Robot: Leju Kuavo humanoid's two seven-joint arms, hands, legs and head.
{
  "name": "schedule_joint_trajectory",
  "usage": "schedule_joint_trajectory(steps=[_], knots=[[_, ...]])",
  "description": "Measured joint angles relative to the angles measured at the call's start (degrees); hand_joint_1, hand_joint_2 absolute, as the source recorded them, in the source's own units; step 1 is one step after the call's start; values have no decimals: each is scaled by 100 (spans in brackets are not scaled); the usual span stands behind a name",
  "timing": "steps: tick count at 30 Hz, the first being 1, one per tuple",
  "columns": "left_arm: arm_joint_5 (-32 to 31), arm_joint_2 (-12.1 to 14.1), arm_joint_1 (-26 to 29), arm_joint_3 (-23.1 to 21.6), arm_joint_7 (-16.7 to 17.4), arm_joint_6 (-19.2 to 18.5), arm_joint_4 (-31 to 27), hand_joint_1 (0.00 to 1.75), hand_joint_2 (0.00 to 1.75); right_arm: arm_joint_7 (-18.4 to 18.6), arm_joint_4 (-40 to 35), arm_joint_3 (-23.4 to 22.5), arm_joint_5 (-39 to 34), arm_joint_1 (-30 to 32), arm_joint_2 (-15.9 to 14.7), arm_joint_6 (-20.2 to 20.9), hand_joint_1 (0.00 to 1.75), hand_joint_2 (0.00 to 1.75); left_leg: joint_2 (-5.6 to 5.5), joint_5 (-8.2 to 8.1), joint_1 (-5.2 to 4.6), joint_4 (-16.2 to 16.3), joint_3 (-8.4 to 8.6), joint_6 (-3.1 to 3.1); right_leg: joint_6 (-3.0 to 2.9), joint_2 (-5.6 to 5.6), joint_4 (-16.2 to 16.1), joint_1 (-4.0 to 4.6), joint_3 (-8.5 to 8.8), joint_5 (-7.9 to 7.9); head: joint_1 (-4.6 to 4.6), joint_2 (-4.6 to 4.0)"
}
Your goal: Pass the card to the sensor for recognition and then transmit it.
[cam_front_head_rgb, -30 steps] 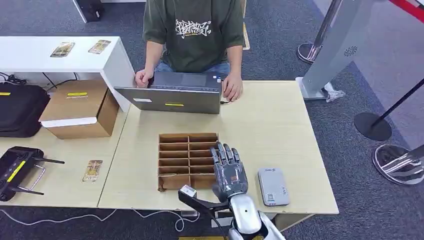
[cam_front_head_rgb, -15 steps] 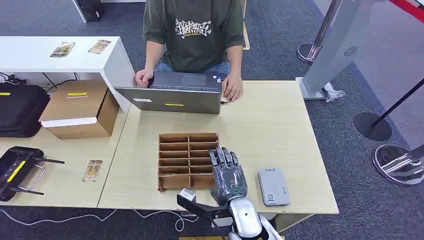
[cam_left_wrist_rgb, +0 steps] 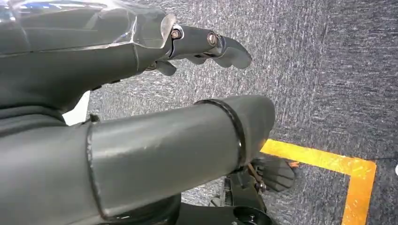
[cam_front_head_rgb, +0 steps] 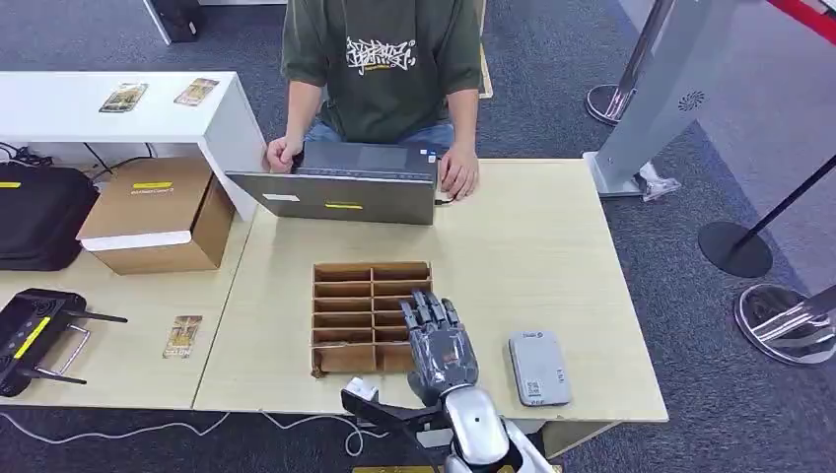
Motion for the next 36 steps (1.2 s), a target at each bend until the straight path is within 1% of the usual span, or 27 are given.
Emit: schedule_joint_trajectory(steps=[10,18,29,36], knots=[[48,-52,7,0,-203,164,0,0,0,-39,159,0,15,-1,-26,-50,0,175,0,0,0,0,0,0,0,1,0,0,0,0,-2,0],[105,-44,7,0,-131,46,0,0,0,-90,190,0,55,-12,-33,-92,0,175,0,0,0,0,0,0,0,1,0,0,0,0,-2,0],[127,-31,8,0,-122,42,0,0,0,-41,54,0,124,-6,-68,-96,0,175,0,0,0,0,0,0,0,1,0,0,0,0,-2,0],[98,-44,17,0,-203,159,0,0,0,-11,-103,0,138,64,-135,-87,0,175,0,0,0,0,0,0,0,0,0,0,0,0,-2,0]])
